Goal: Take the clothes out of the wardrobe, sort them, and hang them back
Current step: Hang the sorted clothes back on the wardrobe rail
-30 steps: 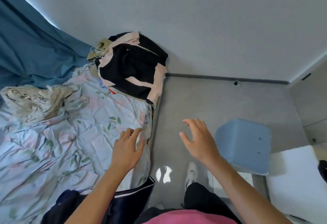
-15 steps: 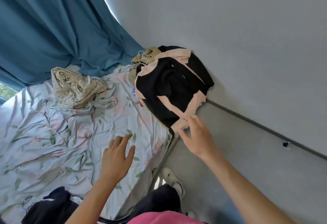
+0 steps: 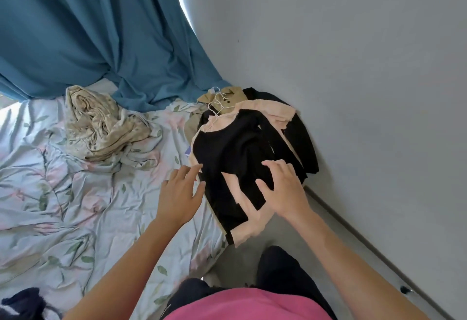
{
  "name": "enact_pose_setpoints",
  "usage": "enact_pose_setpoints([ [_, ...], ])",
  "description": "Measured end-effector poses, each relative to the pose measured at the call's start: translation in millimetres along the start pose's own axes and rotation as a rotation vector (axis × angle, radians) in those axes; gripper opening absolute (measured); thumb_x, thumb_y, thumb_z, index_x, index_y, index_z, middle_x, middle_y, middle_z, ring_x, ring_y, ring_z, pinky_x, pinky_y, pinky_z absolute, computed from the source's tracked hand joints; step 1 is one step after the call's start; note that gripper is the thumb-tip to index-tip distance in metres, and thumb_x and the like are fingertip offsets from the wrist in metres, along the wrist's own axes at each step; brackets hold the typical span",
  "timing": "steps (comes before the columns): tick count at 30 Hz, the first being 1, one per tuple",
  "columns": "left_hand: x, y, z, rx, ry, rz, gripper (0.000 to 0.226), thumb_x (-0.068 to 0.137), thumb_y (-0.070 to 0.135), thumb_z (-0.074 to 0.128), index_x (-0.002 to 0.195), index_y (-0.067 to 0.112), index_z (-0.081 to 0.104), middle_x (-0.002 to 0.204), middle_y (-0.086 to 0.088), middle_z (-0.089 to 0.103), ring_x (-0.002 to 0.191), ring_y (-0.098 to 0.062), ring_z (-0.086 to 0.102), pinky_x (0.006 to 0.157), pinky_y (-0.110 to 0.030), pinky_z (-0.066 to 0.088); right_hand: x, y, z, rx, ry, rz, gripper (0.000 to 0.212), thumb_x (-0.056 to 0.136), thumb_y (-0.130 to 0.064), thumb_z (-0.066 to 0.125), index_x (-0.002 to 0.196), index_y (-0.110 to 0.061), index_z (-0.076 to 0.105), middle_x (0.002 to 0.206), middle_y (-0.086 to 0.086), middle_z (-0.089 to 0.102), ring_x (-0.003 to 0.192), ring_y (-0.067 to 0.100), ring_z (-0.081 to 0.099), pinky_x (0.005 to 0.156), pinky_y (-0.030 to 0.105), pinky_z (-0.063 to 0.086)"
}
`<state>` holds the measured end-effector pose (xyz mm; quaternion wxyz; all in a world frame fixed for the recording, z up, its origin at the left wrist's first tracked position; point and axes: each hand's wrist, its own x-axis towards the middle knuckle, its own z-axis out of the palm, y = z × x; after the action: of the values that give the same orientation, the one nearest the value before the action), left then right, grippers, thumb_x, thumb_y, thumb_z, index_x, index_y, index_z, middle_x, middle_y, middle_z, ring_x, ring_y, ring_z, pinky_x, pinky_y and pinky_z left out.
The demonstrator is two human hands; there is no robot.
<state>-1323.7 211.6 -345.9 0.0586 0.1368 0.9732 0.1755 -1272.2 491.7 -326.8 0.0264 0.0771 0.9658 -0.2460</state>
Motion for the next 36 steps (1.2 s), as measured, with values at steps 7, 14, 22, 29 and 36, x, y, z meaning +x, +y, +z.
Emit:
enact_pose_setpoints([
  [7, 131.3, 28.4, 46.9, 0.081, -0.018, -0.124, 0.056, 0.1, 0.052, 0.033, 0.148, 0.029, 0.048, 0.124, 0.005, 0.059, 0.11, -0.023, 0.058, 0.084, -0.042, 0.05, 199.4, 69.2, -1.5, -0.106, -0.129, -0.214, 0.054, 0.1, -0.045, 0.06, 0.147, -0.023, 0.048, 0.143, -0.002, 0.051, 0.13, 0.022, 0.047, 0.106, 0.038, 0.045],
  [14, 271.0, 17.9, 122.6, 0.042, -0.091, -0.361, 0.052, 0.105, 0.046, 0.044, 0.153, 0.025, 0.042, 0.139, 0.0, 0.055, 0.124, -0.028, 0.055, 0.094, -0.047, 0.05, 393.0, 148.9, 50.1, -0.28, -0.34, -0.389, 0.05, 0.1, -0.047, 0.057, 0.145, -0.029, 0.05, 0.142, 0.0, 0.052, 0.131, 0.027, 0.049, 0.105, 0.047, 0.049],
  [22, 386.8, -67.1, 246.1, -0.004, -0.16, -0.545, 0.057, 0.104, 0.04, 0.049, 0.157, 0.021, 0.036, 0.152, -0.008, 0.047, 0.135, -0.035, 0.049, 0.101, -0.052, 0.049, 550.4, 187.5, 173.7, -0.325, -0.44, -0.483, 0.057, 0.1, -0.037, 0.06, 0.152, -0.021, 0.041, 0.148, 0.004, 0.051, 0.136, 0.029, 0.048, 0.107, 0.048, 0.049],
  [29, 416.3, -107.8, 301.9, -0.048, -0.164, -0.66, 0.06, 0.099, 0.032, 0.061, 0.153, 0.021, 0.039, 0.146, -0.013, 0.045, 0.129, -0.038, 0.052, 0.094, -0.048, 0.048, 579.3, 204.4, 231.6, -0.309, -0.419, -0.454, 0.024, 0.104, -0.034, 0.058, 0.118, -0.015, 0.061, 0.109, 0.006, 0.069, 0.097, 0.03, 0.066, 0.08, 0.043, 0.053],
  [36, 424.3, -120.8, 305.5, -0.041, -0.078, -0.631, 0.055, 0.097, 0.035, 0.062, 0.15, 0.03, 0.046, 0.129, -0.012, 0.05, 0.122, -0.036, 0.053, 0.089, -0.048, 0.05, 602.2, 209.2, 221.9, -0.3, -0.208, -0.5, 0.019, 0.099, -0.032, 0.066, 0.102, -0.014, 0.063, 0.116, 0.006, 0.049, 0.104, 0.027, 0.049, 0.074, 0.042, 0.051],
])
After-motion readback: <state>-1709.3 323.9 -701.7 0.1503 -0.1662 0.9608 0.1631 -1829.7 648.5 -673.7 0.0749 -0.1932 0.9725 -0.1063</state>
